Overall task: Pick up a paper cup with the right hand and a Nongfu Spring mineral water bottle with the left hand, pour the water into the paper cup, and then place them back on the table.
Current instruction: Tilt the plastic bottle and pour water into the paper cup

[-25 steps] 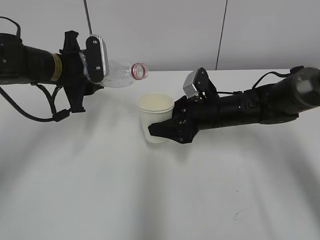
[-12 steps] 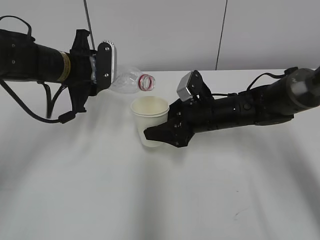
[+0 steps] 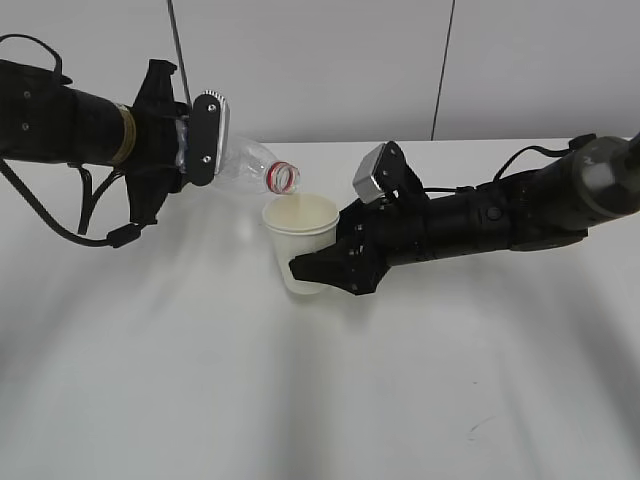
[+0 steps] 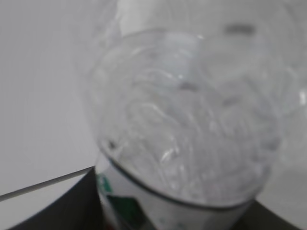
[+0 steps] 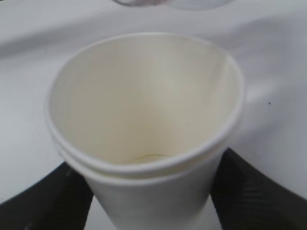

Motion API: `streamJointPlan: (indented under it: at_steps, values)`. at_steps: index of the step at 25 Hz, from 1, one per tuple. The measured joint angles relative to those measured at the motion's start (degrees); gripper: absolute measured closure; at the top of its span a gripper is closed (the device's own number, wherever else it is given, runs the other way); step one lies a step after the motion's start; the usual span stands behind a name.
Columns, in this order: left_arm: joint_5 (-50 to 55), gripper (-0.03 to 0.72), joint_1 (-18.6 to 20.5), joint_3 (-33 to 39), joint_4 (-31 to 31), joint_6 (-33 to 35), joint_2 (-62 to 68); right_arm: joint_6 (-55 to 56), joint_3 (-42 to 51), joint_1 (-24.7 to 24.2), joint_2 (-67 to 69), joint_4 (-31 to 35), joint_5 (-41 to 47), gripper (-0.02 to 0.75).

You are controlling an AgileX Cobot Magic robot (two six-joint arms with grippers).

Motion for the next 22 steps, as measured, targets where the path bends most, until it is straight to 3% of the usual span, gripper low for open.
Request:
streamJointPlan:
  at_steps: [14,22]
  values:
    - [0.12,0.356,-0.06,0.0,3.15,0.0,0.0,0.47,0.0,0.0,0.0,-0.9,0.0,0.216]
    - [4.43,0.356,-2.6,0.0,3.62,0.0,0.0,0.89,0.0,0.0,0.0,-2.67,0.0,0.216]
